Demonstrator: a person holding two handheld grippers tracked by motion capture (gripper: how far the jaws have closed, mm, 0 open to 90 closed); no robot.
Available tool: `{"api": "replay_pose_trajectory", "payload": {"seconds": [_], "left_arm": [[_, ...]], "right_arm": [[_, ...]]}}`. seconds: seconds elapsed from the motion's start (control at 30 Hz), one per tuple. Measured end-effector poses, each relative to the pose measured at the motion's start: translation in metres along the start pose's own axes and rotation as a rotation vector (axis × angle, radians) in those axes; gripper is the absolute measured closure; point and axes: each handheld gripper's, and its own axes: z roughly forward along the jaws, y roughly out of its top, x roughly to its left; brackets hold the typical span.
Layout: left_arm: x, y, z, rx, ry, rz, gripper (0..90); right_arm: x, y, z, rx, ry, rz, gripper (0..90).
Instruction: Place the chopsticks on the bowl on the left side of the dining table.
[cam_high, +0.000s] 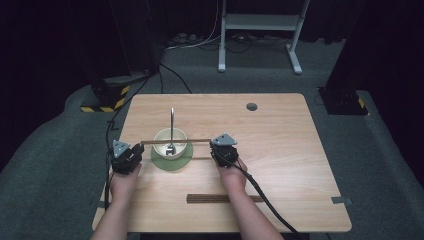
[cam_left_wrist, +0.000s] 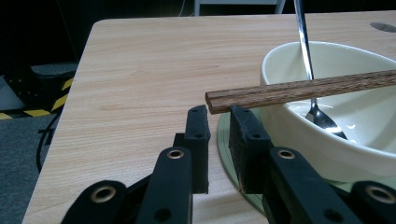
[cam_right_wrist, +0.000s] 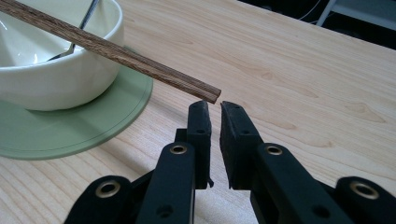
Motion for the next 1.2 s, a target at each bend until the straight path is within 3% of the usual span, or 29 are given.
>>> {"api": "replay_pose_trajectory", "payload": {"seconds": [0.37,0.73,0.97,1.07,1.2], "left_arm": [[0.000,0.000,-0.002,0.003,0.004,0.007,74.3],[-0.006,0.000,-0.010,0.019,0.000,0.023,60.1],[-0.018,-0.002,-0.021,0.020,-0.053,0.034,53.8],[-0.028,-0.008,-0.026,0.061,-0.088,0.096,49.1],[-0.046,-0.020,-0.034,0.110,-0.171,0.125,44.7]], "right_arm": [[0.001,-0.002,-0.005,0.000,0.000,-0.005,73.8],[-0.006,-0.007,-0.023,0.005,0.016,-0.006,58.5],[-0.012,-0.015,-0.039,0.016,0.022,-0.034,50.1],[-0.018,-0.021,-0.044,0.018,0.025,-0.050,48.7],[-0.026,-0.033,-0.055,0.031,0.027,-0.050,44.7]]}}
